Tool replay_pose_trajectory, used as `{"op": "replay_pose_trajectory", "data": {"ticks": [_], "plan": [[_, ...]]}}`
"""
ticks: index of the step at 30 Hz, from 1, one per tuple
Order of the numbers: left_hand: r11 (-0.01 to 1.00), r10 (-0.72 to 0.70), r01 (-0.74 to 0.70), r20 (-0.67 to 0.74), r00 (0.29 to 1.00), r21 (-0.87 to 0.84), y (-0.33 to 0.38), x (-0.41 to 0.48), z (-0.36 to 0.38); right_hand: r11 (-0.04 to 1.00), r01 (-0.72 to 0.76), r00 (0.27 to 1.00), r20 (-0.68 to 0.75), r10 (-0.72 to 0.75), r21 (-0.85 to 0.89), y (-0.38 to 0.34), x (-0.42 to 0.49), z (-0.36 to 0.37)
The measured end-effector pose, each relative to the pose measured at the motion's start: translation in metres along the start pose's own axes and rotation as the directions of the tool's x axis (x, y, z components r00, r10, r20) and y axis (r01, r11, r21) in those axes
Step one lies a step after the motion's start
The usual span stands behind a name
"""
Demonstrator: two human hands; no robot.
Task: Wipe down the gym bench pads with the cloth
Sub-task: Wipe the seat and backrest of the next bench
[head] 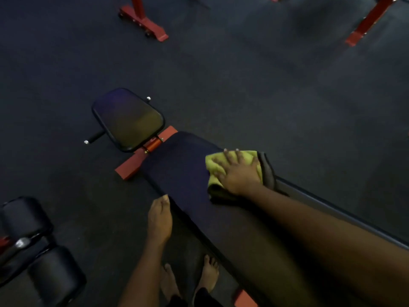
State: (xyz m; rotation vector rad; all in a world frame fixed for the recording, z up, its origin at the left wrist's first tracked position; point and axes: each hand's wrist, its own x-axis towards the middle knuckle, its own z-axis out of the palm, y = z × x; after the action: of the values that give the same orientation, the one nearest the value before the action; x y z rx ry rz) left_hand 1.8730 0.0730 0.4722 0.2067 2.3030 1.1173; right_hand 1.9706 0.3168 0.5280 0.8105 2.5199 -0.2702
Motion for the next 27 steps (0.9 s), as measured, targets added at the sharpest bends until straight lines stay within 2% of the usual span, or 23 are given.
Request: {"op": "replay_pose_trajectory", "data": {"ticks": [3,6,7,9,11,13,15,17,18,20,23,25,27], "plan": [[0.998,0.012,-0.016,-0.084,0.996,-0.056,-0.018,0.024,0.004,0.999,-0.044,0.998,0.038,0.044,0.009,-0.051,0.081,0.006],[0.993,-0.078,0.066,-0.133,0.988,-0.094,-0.031,0.053,0.002,0.983,0.175,0.984,0.041,-0.173,-0.048,-0.102,0.082,0.024],[0.989,-0.106,0.091,-0.136,0.985,-0.117,-0.035,0.062,0.000,0.963,0.264,0.964,0.035,-0.263,-0.053,-0.107,0.069,0.028],[0.978,-0.138,0.117,-0.117,0.984,-0.173,-0.035,0.072,-0.003,0.939,0.342,0.940,0.010,-0.342,-0.047,-0.088,0.036,0.032],[0.971,-0.158,0.136,-0.101,0.982,-0.196,-0.035,0.086,-0.007,0.955,0.288,0.958,0.012,-0.288,-0.072,-0.057,0.036,0.025],[0.973,-0.155,0.133,-0.105,0.982,-0.189,-0.038,0.100,-0.010,0.988,0.136,0.991,-0.004,-0.136,-0.076,-0.040,0.080,0.016],[0.969,-0.154,0.127,-0.115,0.981,-0.213,-0.043,0.113,-0.010,1.000,-0.010,1.000,0.002,0.010,0.011,-0.048,0.138,0.004],[0.944,-0.192,0.154,-0.104,0.976,-0.293,-0.052,0.125,-0.011,0.997,-0.056,0.998,0.031,0.055,0.049,-0.081,0.177,0.003],[0.926,-0.209,0.172,-0.078,0.975,-0.338,-0.058,0.130,-0.013,0.999,-0.029,0.999,0.037,0.028,0.022,-0.101,0.182,0.011],[0.888,-0.229,0.203,-0.014,0.973,-0.412,-0.068,0.140,-0.020,0.990,0.130,0.991,0.051,-0.127,-0.055,-0.138,0.161,0.027],[0.878,-0.230,0.245,0.087,0.969,-0.411,-0.075,0.155,-0.026,0.940,0.340,0.939,0.057,-0.339,-0.005,-0.153,0.088,0.040],[0.883,-0.230,0.249,0.095,0.969,-0.398,-0.076,0.158,-0.027,0.936,0.353,0.935,0.040,-0.353,-0.002,-0.134,0.052,0.039],[0.876,-0.247,0.260,0.086,0.965,-0.406,-0.078,0.160,-0.027,0.953,0.299,0.954,0.038,-0.298,-0.042,-0.109,0.058,0.032]]}}
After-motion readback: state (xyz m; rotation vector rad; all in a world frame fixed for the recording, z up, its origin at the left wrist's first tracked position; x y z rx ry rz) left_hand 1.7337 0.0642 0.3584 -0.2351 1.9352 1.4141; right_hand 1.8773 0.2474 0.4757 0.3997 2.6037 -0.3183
